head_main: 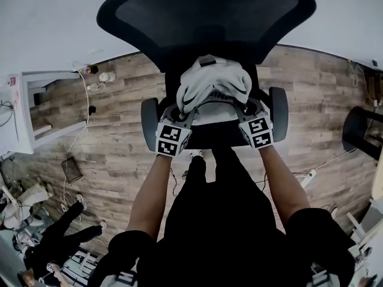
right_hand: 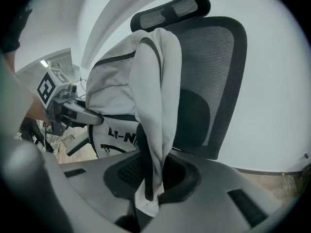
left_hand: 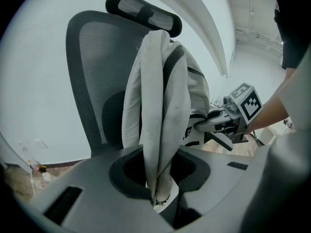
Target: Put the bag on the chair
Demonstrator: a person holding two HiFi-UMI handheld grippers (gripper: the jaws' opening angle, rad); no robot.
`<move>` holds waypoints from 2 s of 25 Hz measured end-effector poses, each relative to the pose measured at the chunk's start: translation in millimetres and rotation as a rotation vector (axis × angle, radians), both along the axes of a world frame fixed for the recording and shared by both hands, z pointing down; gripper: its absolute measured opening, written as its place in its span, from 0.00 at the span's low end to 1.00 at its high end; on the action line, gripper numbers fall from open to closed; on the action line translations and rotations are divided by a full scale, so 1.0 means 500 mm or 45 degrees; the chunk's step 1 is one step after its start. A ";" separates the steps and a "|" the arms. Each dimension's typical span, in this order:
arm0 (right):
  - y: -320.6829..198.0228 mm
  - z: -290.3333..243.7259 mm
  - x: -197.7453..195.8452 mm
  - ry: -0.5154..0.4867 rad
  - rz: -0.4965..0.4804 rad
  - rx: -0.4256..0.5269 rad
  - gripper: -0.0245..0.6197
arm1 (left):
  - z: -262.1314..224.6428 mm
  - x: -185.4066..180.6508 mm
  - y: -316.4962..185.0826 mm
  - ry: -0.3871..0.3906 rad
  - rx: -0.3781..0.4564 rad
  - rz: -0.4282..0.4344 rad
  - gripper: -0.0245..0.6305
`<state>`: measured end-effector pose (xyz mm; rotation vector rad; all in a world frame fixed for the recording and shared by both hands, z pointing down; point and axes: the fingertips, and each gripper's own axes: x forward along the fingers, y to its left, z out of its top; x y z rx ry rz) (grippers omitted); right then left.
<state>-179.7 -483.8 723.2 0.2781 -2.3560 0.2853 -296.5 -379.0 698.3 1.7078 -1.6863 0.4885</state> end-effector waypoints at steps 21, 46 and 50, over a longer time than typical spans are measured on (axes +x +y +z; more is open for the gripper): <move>-0.040 0.017 -0.059 -0.030 0.024 0.035 0.22 | 0.016 -0.045 -0.059 -0.100 0.018 -0.078 0.32; 0.043 -0.120 0.026 -0.224 0.188 0.129 0.62 | -0.123 -0.016 0.050 -0.086 0.180 -0.112 0.64; 0.068 -0.215 0.025 -0.316 0.196 0.156 0.62 | -0.189 -0.014 0.064 -0.048 0.277 -0.106 0.64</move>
